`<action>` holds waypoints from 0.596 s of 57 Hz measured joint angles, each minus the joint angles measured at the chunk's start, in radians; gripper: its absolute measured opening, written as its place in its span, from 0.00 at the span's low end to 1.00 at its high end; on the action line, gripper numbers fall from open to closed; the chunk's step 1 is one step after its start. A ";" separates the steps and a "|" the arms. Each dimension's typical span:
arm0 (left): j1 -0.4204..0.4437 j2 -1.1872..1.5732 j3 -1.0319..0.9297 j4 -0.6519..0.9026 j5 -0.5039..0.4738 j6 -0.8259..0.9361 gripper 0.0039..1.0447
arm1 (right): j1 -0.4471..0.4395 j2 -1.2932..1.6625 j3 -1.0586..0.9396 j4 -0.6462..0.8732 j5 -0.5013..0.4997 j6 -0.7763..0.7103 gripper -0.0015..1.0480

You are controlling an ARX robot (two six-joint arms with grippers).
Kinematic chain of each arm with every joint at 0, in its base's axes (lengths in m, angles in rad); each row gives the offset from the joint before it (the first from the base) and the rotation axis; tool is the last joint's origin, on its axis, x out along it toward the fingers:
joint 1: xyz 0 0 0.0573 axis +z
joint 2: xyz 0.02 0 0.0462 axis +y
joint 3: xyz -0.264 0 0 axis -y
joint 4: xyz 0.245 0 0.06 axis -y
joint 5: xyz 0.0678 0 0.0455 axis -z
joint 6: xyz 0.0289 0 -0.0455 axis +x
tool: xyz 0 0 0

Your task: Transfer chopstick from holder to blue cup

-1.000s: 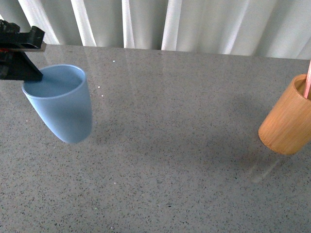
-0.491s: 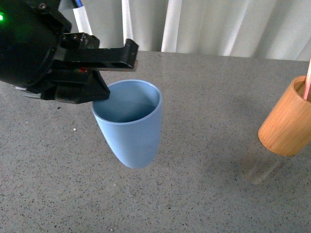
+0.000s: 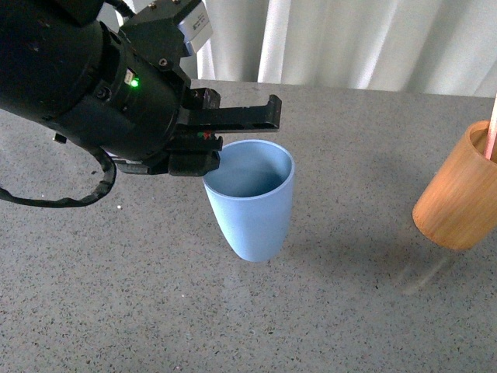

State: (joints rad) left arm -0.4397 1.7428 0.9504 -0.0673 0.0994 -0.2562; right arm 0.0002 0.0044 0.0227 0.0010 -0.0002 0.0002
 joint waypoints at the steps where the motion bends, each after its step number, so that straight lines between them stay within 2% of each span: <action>1: -0.002 0.009 0.001 0.007 -0.002 -0.008 0.03 | 0.000 0.000 0.000 0.000 0.000 0.000 0.90; 34: -0.043 0.080 -0.044 0.151 -0.027 -0.060 0.03 | 0.000 0.000 0.000 0.000 0.000 0.000 0.90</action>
State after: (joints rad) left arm -0.4831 1.8233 0.9066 0.0841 0.0727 -0.3161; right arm 0.0002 0.0044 0.0227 0.0010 -0.0002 0.0002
